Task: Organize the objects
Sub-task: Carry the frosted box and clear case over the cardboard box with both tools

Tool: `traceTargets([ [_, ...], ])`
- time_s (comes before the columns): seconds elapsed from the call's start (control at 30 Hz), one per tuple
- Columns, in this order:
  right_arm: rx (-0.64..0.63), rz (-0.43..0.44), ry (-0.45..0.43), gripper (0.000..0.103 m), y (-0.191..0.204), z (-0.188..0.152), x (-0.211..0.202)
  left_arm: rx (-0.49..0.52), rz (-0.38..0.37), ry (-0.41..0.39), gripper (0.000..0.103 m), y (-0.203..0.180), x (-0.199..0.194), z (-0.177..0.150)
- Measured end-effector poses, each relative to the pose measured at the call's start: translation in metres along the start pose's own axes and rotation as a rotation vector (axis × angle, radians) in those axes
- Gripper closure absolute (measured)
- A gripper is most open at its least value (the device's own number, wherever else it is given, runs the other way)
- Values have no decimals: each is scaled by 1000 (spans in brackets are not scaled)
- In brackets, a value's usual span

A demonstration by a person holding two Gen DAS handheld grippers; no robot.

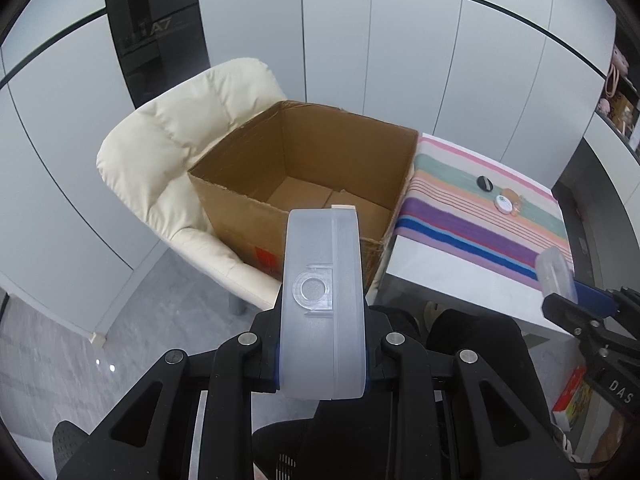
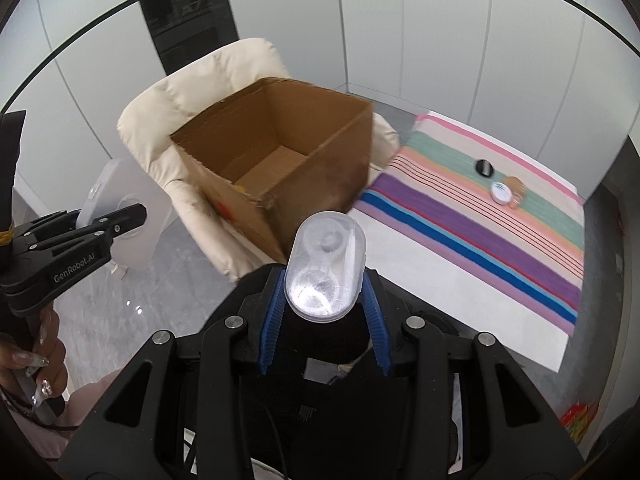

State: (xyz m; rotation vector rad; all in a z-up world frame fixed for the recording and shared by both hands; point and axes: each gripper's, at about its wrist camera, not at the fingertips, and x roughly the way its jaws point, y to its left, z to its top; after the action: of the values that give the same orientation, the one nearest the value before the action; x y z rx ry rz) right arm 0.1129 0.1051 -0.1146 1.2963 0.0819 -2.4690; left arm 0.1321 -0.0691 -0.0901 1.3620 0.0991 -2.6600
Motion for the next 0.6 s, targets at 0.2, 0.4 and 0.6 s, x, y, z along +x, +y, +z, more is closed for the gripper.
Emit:
traceTargets([
  [0.2,-26,-6,-22,63,7,17,12,-5,2,-16,76,2,4,16],
  [0.4,-58,-5,-50,63,17,51,33,-8,33,-46,76,8,25,51],
  [0.6,-97,-4,-63,63,31,93,65,-8,18,-64,76,13,59,89],
])
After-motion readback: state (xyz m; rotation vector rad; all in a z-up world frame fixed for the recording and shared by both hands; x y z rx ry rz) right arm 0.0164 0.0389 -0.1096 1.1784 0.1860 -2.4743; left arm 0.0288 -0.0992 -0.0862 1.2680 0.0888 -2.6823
